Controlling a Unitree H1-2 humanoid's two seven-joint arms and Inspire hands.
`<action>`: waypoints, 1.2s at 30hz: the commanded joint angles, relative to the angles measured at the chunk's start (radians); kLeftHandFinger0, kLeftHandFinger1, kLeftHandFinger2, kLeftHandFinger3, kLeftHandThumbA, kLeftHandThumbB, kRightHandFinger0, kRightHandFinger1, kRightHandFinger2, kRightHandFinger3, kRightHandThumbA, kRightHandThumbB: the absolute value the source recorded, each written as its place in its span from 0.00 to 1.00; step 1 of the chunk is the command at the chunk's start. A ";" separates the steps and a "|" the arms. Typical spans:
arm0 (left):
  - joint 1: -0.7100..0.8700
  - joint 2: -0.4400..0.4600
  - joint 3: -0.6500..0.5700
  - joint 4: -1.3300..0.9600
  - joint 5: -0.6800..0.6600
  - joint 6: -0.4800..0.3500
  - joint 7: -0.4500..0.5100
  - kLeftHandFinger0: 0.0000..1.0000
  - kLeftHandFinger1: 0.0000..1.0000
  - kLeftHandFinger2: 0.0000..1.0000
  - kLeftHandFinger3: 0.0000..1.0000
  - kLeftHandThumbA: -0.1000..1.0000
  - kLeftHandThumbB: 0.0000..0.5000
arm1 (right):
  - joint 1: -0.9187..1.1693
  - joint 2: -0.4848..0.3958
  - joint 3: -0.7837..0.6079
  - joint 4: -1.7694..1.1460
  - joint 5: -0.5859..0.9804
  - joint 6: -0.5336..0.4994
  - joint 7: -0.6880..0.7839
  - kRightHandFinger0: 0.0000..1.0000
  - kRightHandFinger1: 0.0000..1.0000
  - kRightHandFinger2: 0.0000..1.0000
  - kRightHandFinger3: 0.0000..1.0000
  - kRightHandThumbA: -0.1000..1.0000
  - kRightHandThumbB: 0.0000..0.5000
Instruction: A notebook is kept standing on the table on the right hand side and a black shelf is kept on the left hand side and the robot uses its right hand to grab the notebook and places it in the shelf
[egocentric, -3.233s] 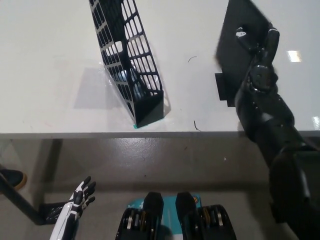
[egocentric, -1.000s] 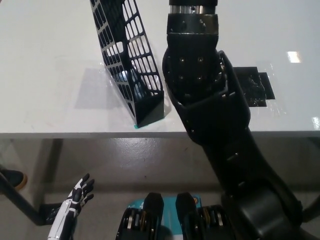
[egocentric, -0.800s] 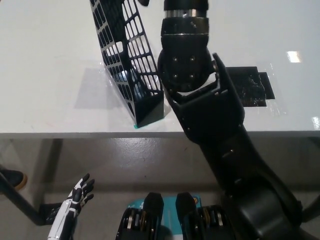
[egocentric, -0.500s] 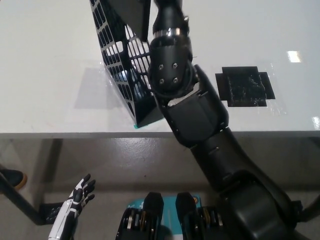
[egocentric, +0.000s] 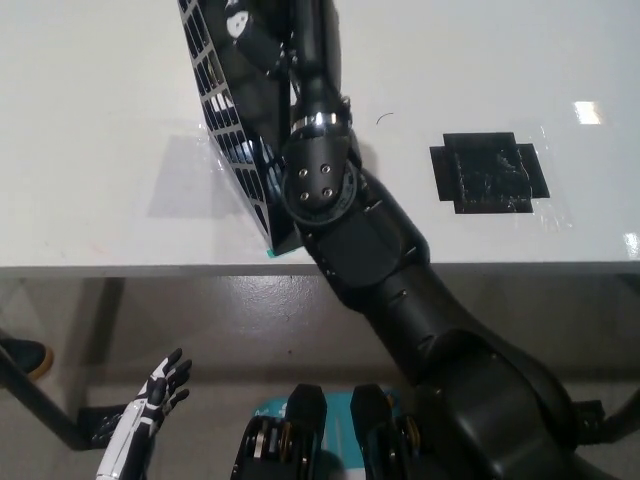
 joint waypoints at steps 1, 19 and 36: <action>-0.011 0.017 -0.002 -0.030 0.008 0.000 -0.012 1.00 1.00 1.00 1.00 1.00 0.23 | -0.101 0.020 -0.007 0.033 0.020 -0.133 -0.056 0.00 0.13 0.65 0.70 0.00 0.24; -0.005 0.015 -0.002 -0.041 0.002 0.010 -0.018 1.00 1.00 1.00 1.00 1.00 0.23 | -0.062 -0.014 0.082 -0.038 0.011 -0.089 0.128 1.00 1.00 1.00 1.00 1.00 0.97; -0.010 0.009 0.006 -0.023 0.003 -0.011 -0.010 1.00 1.00 1.00 1.00 1.00 0.19 | -0.038 -0.211 0.028 -0.840 0.014 0.155 0.306 1.00 1.00 1.00 1.00 1.00 0.87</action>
